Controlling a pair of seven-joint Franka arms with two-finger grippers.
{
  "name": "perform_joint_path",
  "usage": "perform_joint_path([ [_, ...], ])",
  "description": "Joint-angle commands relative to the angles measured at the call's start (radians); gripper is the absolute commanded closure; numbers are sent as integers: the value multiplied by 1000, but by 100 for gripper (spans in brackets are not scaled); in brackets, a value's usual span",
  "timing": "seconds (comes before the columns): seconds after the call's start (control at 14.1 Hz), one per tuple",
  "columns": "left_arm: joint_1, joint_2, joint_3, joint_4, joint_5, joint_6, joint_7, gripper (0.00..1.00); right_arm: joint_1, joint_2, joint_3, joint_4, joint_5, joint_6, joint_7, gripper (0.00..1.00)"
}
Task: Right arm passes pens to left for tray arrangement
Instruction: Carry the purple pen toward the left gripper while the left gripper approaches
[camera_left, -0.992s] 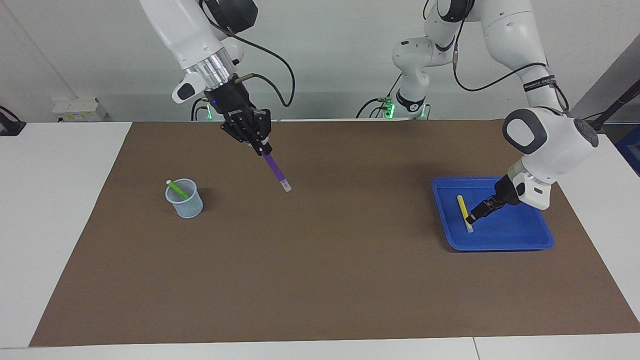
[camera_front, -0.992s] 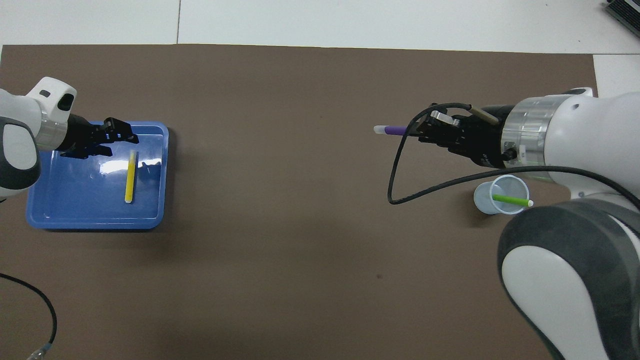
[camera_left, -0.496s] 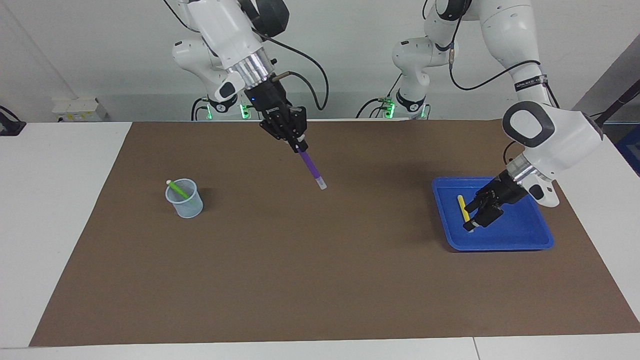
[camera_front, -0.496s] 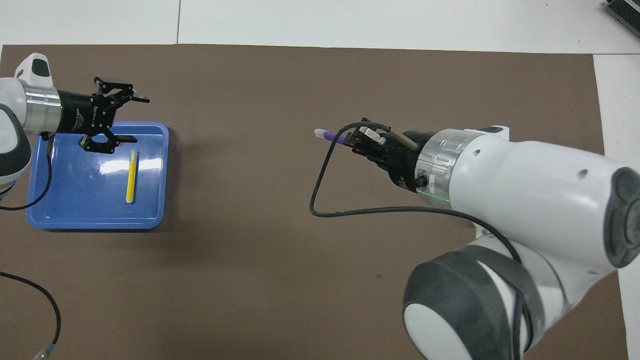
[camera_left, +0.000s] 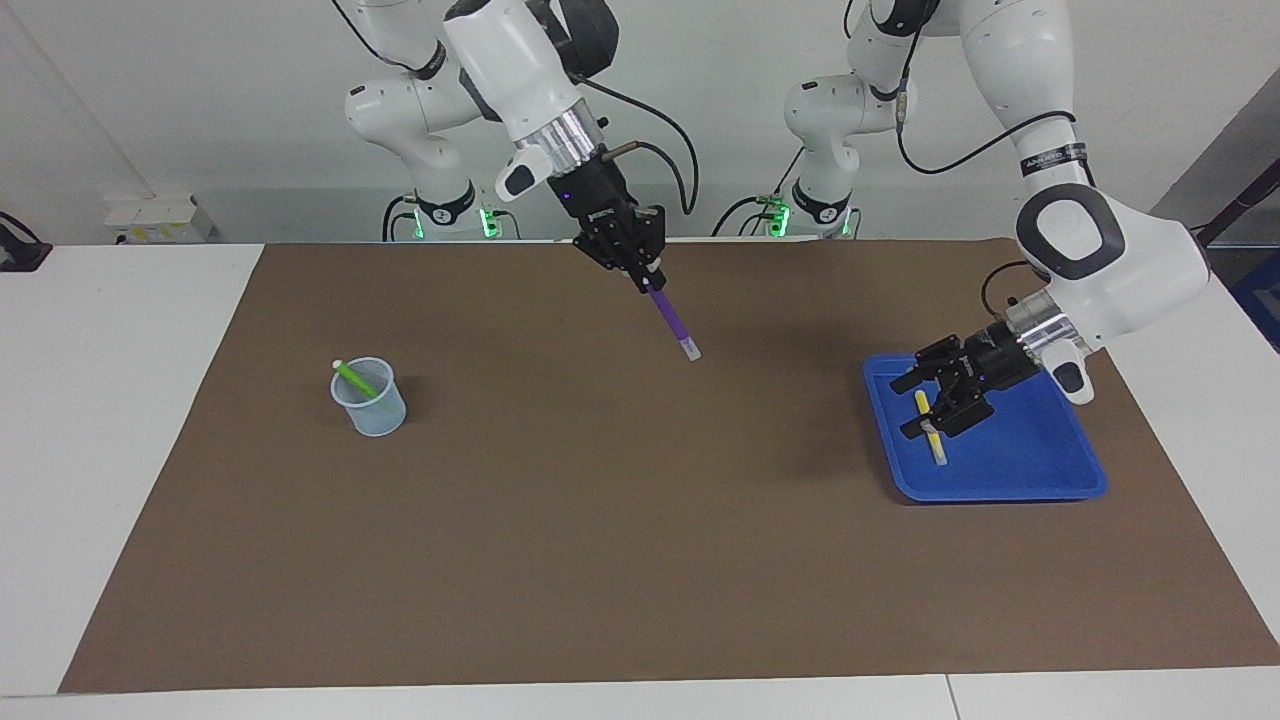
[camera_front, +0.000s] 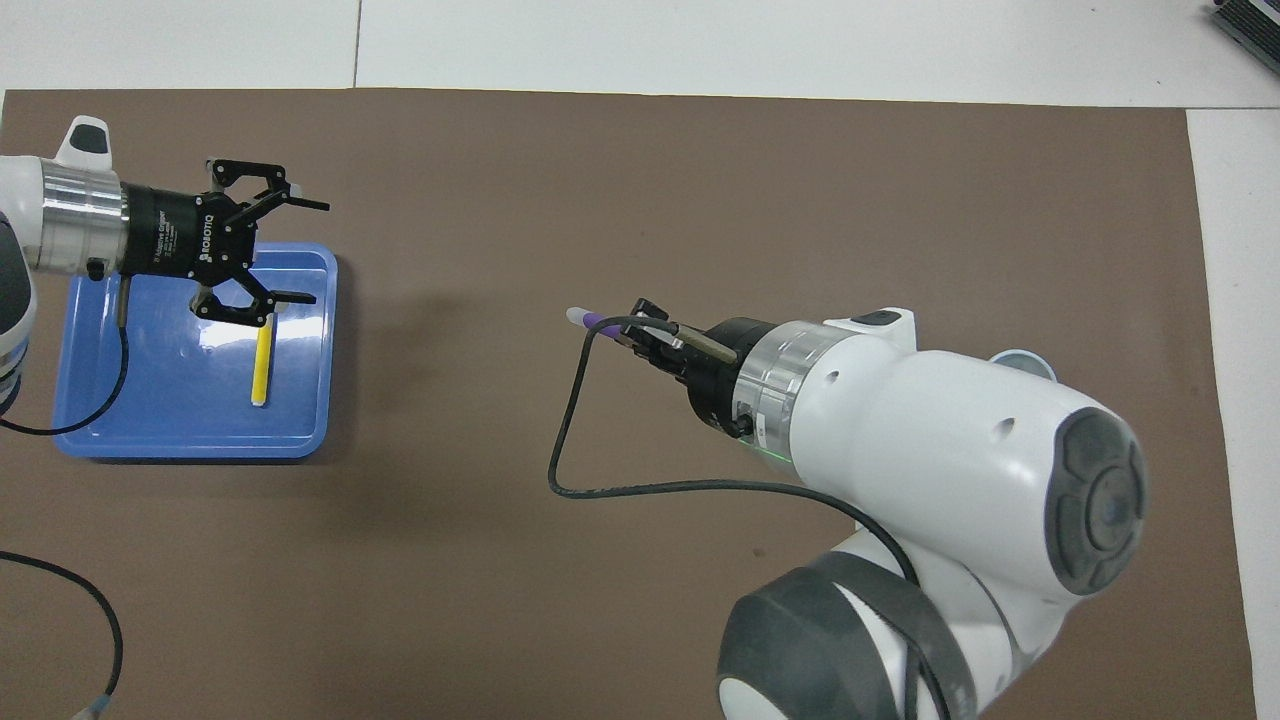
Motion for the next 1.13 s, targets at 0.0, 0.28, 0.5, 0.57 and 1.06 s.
perform_joint_path([
  [0.0, -7, -40, 4, -7, -29, -75, -92, 0, 22, -3, -2, -46, 27, 39, 4, 100],
  [0.28, -8, -78, -8, -30, -67, -111, -167, 1, 25, -1, -2, -68, 26, 75, 2, 100],
  [0.5, -51, -92, -7, -65, -105, -74, -244, 1, 51, 2, -2, -65, 26, 74, 4, 100],
  [0.57, -59, -97, -7, -85, -130, -47, -259, 2, 51, 0, -2, -67, 26, 71, 2, 100],
  [1.06, -160, -129, -8, -161, -239, 47, -321, 3, 64, 2, -4, -67, 26, 74, -4, 100],
])
